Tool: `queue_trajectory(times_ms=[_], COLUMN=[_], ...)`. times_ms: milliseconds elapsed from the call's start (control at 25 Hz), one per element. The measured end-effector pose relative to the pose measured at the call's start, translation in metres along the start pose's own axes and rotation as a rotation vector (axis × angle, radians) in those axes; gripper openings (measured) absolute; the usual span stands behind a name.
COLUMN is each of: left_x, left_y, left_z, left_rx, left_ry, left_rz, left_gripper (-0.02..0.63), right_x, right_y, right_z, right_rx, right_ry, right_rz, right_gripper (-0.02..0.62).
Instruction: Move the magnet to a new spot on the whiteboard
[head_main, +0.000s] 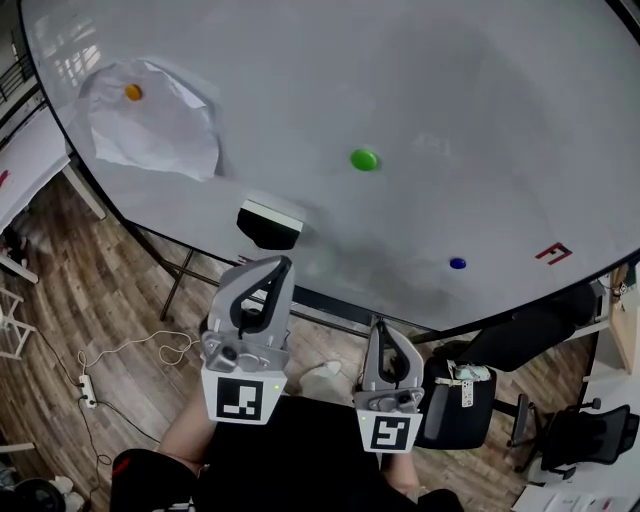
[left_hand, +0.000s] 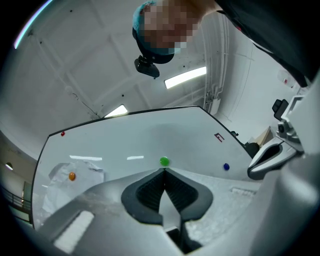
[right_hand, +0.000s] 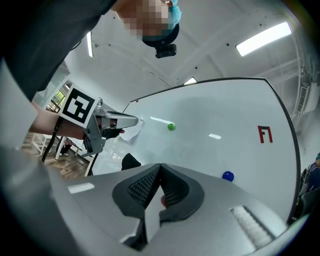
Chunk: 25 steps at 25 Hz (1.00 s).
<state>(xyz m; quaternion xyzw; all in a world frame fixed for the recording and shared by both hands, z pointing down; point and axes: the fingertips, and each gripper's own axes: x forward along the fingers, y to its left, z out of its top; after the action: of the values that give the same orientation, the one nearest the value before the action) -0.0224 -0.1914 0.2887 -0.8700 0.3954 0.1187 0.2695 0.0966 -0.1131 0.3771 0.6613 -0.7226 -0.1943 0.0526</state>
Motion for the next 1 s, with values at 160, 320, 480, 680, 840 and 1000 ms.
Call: queue_trajectory(times_ms=[160, 320, 480, 680, 840, 1000], left_x=[-0.02, -0.036, -0.05, -0.067, -0.082, -0.096], left_y=[-0.009, -0.012, -0.007, -0.002, -0.008, -0.015], left_z=[-0.008, -0.014, -0.017, -0.027, -0.039, -0.045], left_rx=[0.026, 0.022, 0.015, 0.001, -0.002, -0.003], left_ry=[0.019, 0.038, 0.056, 0.085, 0.108, 0.112], left_rz=[-0.01, -0.009, 0.007, 0.027, 0.01, -0.006], left_gripper=[0.002, 0.002, 0.002, 0.002, 0.002, 0.002], right_x=[-0.002, -0.001, 0.003, 0.009, 0.012, 0.014], right_y=[0.013, 0.028, 0.039, 0.054, 0.064, 0.073], right_z=[0.005, 0.005, 0.007, 0.012, 0.015, 0.014], right_rx=[0.011, 0.015, 0.027, 0.034, 0.045, 0.05], right_ry=[-0.016, -0.02, -0.024, -0.042, -0.049, -0.046], right_rz=[0.012, 0.042, 0.069, 0.097, 0.116, 0.132], right_gripper=[0.002, 0.002, 0.002, 0.002, 0.002, 0.002])
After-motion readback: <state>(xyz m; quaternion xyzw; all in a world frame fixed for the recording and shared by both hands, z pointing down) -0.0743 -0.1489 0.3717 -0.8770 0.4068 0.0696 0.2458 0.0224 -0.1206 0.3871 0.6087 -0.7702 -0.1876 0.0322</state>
